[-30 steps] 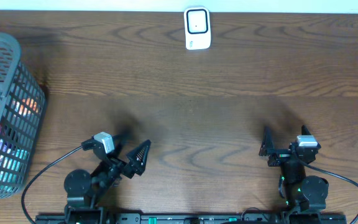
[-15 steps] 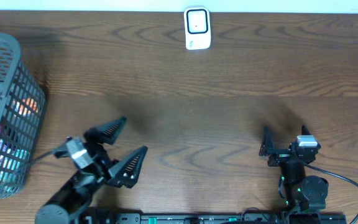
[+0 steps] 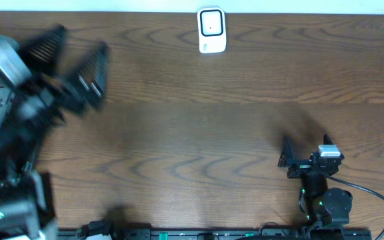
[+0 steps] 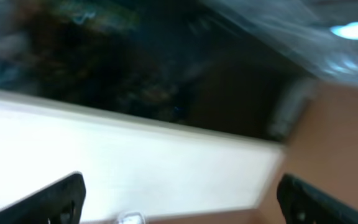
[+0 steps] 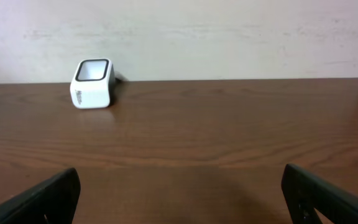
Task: Scan the item barcode
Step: 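Swing the left gripper over the grey basket and reach inside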
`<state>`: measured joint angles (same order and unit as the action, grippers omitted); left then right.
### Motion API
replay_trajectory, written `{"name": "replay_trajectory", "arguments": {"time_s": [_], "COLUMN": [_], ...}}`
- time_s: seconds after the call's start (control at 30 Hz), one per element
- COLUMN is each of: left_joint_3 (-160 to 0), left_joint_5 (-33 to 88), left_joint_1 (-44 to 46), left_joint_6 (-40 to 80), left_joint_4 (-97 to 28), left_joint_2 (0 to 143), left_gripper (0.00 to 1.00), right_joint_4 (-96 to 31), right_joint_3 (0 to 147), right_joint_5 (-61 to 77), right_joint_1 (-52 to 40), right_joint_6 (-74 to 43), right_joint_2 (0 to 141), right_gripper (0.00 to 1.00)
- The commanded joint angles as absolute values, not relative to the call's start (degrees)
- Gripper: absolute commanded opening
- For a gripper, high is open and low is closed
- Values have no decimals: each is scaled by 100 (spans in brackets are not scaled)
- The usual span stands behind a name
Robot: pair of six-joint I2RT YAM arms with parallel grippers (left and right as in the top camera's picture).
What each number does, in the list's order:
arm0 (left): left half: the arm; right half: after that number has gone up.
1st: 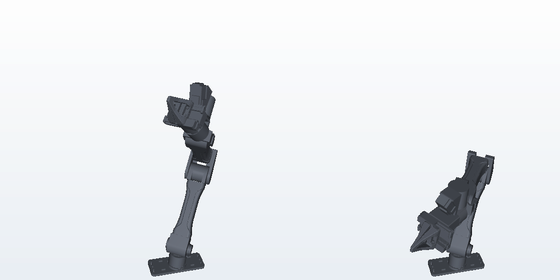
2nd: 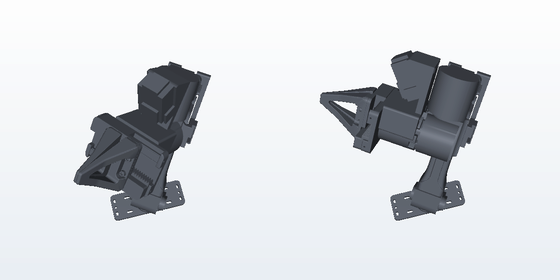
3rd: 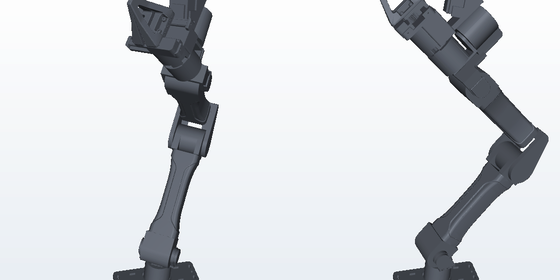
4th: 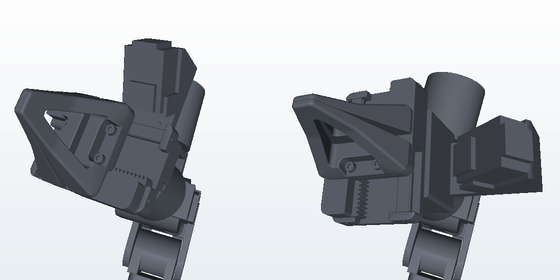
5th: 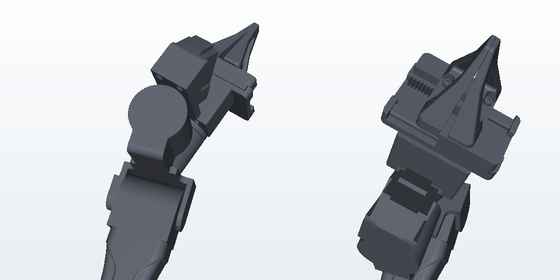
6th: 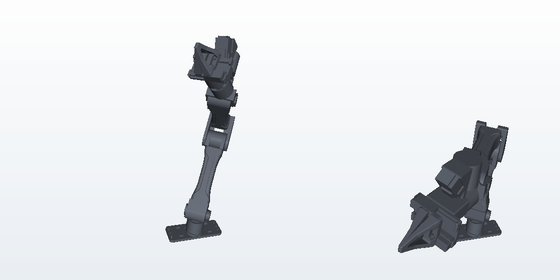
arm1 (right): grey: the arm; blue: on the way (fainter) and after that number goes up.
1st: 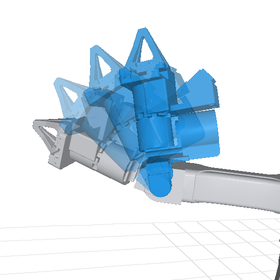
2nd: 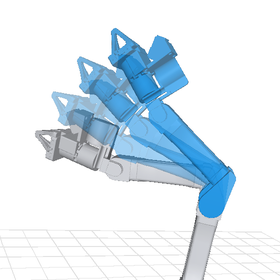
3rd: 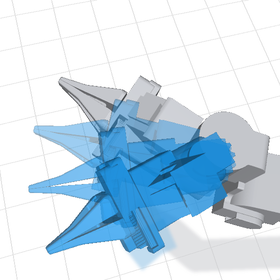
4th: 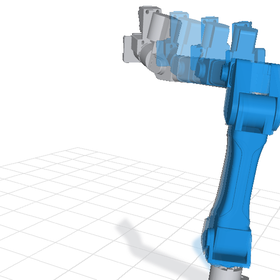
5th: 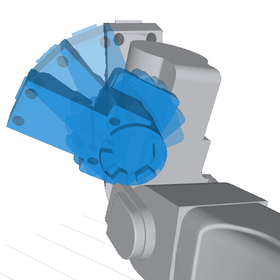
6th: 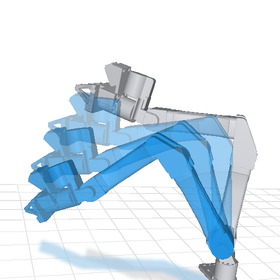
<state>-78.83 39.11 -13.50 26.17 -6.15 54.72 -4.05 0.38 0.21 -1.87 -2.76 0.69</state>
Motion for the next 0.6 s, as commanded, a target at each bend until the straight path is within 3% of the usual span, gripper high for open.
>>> {"name": "replay_trajectory", "arguments": {"time_s": [0.0,0.23,0.37,0.57], "left_joint_3": [-9336,-11592,-11568,-11507], "left_joint_5": [3063,895,318,810], "left_joint_1": [-2180,-4158,-4934,-5275], "left_joint_6": [1761,1457,1463,1531], "left_joint_4": [-1708,-5061,-5894,-6152], "left_joint_2": [6276,7856,8372,8969], "left_gripper": [98,98,98,98], "right_joint_4": [-429,-429,-429,-429], "right_joint_3": [32,32,32,32], "right_joint_5": [14,14,14,14], "right_joint_1": [-213,-213,-213,-213], "right_joint_6": [-336,-336,-333,-336], "right_joint_2": [45,45,45,45], "right_gripper": [99,99,99,99]}}
